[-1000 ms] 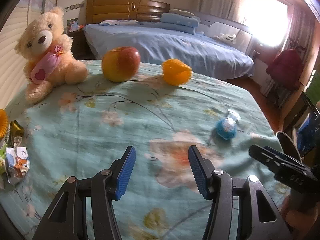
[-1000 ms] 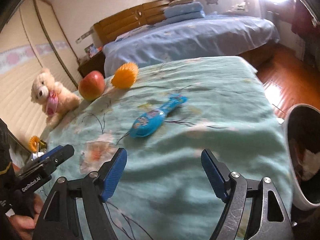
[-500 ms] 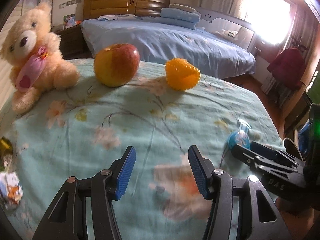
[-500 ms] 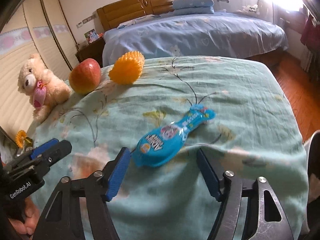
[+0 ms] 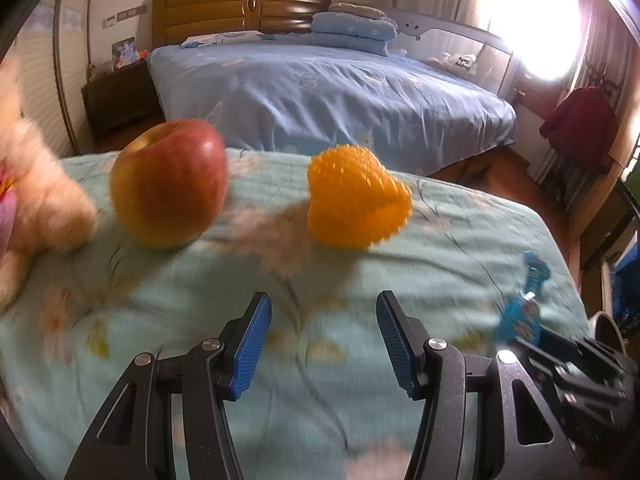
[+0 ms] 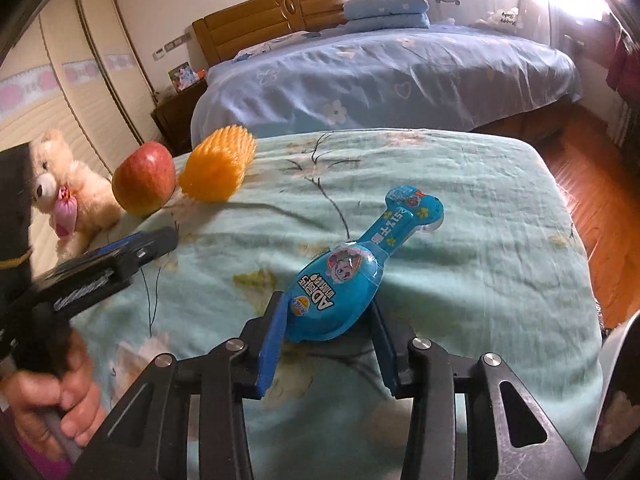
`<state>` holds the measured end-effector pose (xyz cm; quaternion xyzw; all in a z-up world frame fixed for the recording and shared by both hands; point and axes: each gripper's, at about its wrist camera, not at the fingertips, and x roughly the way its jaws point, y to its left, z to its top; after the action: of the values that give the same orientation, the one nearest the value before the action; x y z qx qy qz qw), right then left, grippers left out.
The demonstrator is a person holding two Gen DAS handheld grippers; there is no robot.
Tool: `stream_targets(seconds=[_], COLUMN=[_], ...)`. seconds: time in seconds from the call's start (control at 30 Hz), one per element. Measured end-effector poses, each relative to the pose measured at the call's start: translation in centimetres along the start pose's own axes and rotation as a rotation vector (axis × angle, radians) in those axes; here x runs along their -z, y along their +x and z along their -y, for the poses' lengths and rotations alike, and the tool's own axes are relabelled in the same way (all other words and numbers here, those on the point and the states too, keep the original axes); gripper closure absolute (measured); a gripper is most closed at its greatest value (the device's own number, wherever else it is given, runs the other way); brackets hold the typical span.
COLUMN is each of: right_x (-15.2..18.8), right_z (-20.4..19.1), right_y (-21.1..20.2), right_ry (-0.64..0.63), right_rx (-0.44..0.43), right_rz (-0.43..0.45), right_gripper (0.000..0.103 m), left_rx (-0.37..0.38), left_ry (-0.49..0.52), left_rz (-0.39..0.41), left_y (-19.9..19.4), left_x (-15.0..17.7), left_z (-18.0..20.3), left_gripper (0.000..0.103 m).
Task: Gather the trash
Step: 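Grasp the blue toothbrush package with the right gripper while the left grasps the orange mesh net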
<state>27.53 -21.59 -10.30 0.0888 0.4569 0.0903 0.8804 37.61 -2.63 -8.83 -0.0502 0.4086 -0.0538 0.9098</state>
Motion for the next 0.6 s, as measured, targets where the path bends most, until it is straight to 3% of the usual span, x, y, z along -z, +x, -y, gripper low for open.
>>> stream_targets(seconds=[0.2, 0.47, 0.5, 0.53, 0.6], right_x=[-0.2, -0.6, -0.7, -0.7, -0.7], right_z=[0.9, 1.0, 1.0, 1.1, 1.1], right_y=[0.1, 0.4, 0.4, 0.5, 0.6], right_ry=[0.028, 0.028, 0.025, 0.025, 0.027], right_rx=[-0.055, -0.083, -0.087, -0.096, -0.101], right_rz=[0.003, 0.0, -0.001, -0.002, -0.002], right_gripper=[0.062, 0.062, 0.062, 0.062, 0.062], left_rx=[-0.003, 0.043, 0.046, 0.05, 0.06], left_ry=[-0.01, -0.025, -0.027, -0.029, -0.03], left_rz=[-0.013, 0.01, 0.009, 0.008, -0.005], left_y=[3.1, 4.3, 4.5, 4.7, 5.3], left_x=[-2.0, -3.0, -3.1, -3.2, -3.4], left_z=[-0.1, 0.0, 0.0, 0.0, 0.1], left_gripper=[0.049, 0.051, 0.054, 0.068, 0.08])
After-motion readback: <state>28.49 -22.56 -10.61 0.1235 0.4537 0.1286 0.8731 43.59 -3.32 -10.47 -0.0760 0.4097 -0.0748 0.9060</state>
